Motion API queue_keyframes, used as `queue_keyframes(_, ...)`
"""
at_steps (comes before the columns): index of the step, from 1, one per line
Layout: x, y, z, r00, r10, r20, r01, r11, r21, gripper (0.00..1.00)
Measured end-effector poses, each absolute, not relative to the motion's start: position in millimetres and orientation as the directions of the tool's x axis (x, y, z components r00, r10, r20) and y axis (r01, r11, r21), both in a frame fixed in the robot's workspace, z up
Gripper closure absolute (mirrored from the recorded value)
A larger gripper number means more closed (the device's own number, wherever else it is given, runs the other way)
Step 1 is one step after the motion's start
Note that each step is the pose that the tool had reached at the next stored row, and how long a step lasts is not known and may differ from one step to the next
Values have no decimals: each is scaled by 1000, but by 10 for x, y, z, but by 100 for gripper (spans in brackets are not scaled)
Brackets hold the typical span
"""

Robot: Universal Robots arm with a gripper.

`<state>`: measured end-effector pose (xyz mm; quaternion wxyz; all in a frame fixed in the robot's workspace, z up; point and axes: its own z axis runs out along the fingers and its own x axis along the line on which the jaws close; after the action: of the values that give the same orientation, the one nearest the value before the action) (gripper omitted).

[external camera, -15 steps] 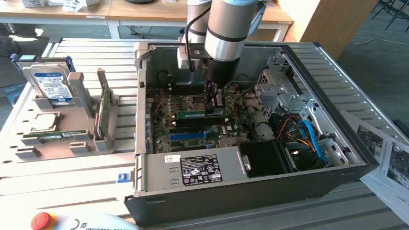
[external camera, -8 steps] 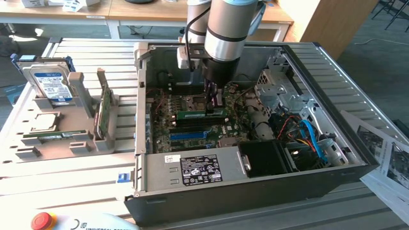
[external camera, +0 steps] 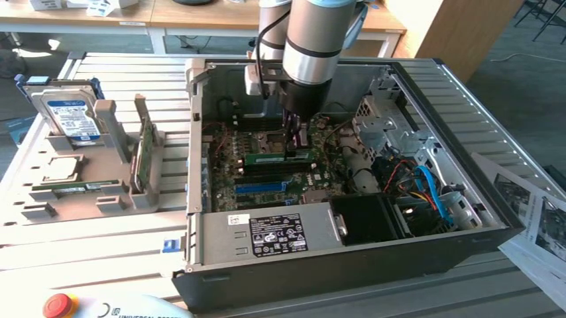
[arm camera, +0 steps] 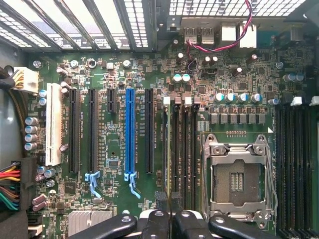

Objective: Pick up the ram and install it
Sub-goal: 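Insert the ram into the slot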

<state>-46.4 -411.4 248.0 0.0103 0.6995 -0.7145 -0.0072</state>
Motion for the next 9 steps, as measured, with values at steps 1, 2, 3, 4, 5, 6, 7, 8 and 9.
queue_keyframes(1,-465,-4114,2480,-21,-1000,5,-999,21,24,88)
queue_keyframes(2,-466,-4114,2480,-20,-1000,5,-1000,20,24,88)
queue_keyframes(3,-469,-4114,2481,-20,-1000,5,-1000,20,23,88)
queue_keyframes(4,-474,-4114,2481,-19,-1000,6,-1000,19,22,88)
queue_keyframes(5,-478,-4114,2481,-19,-1000,6,-1000,19,21,88)
queue_keyframes(6,-484,-4114,2481,-18,-1000,6,-1000,18,20,88)
queue_keyframes(7,-488,-4114,2482,-18,-1000,6,-1000,18,19,88)
queue_keyframes(8,-492,-4114,2481,-17,-1000,6,-1000,17,18,88)
queue_keyframes(9,-495,-4114,2481,-17,-1000,6,-1000,17,17,88)
